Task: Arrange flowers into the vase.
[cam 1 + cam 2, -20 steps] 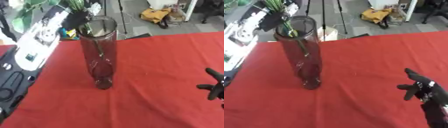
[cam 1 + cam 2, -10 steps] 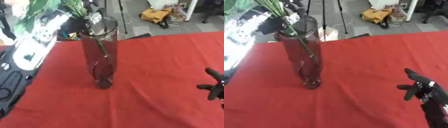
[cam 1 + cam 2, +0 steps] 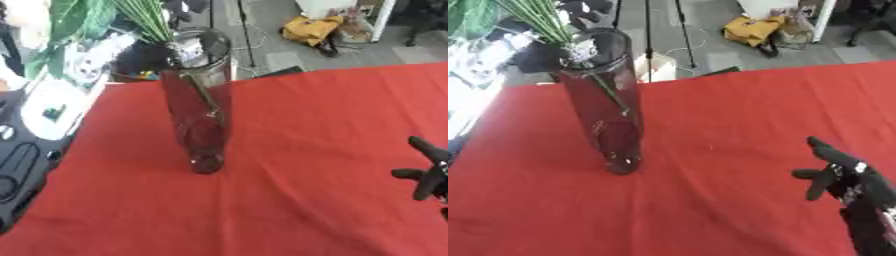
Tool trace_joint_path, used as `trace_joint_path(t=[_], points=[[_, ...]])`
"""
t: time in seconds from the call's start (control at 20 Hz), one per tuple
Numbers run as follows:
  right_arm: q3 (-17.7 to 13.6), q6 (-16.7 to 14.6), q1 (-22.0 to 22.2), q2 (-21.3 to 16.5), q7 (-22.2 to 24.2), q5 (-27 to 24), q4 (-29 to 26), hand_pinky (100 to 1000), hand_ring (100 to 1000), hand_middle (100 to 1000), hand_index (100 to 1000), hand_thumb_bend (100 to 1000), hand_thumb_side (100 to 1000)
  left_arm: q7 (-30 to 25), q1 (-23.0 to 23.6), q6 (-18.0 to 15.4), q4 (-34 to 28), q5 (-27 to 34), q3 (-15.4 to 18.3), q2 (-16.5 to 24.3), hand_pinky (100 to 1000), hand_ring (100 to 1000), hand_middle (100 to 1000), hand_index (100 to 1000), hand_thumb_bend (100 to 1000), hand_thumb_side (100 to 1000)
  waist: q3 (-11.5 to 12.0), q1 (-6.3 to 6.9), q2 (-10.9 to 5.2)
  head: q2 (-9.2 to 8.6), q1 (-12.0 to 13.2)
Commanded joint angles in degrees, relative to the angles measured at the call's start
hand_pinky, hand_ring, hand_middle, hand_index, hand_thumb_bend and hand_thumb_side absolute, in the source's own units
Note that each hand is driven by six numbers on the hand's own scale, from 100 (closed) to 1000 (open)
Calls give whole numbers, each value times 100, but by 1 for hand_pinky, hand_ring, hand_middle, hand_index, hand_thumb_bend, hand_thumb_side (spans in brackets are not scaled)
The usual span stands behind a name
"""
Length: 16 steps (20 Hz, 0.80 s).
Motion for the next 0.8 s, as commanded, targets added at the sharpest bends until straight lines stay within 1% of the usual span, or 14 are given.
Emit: trace_joint_path(t=[0.05, 0.25, 0.35, 0.5, 0.8], points=[[-38, 12, 4, -106, -2, 3, -113, 748, 1000, 421, 843, 100, 1000, -84, -87, -92, -126, -9, 151, 210, 859, 897, 902, 1000, 368, 1000, 10, -16, -185, 30, -19], [-42, 22, 18, -103, -6, 10, -113, 748, 1000, 421, 843, 100, 1000, -156, -72, -115, -179, 15, 155, 271, 867, 902, 906, 1000, 366, 1000, 31, -16, -194, 54, -21], [-41, 24, 19, -102, -4, 9, -113, 748, 1000, 421, 843, 100, 1000, -188, -73, -113, -201, 47, 180, 279, 871, 903, 909, 1000, 384, 1000, 35, -17, -198, 51, -26], [-47, 24, 25, -105, -9, 5, -113, 748, 1000, 420, 843, 100, 1000, -271, -74, -131, -222, 79, 185, 326, 907, 922, 924, 1000, 453, 1000, 41, -17, -207, 55, -27], [-51, 25, 30, -104, -7, -6, -113, 748, 1000, 420, 843, 100, 1000, -499, -60, -199, -241, 141, 219, 404, 931, 937, 942, 1000, 510, 1000, 56, -22, -216, 70, -33]])
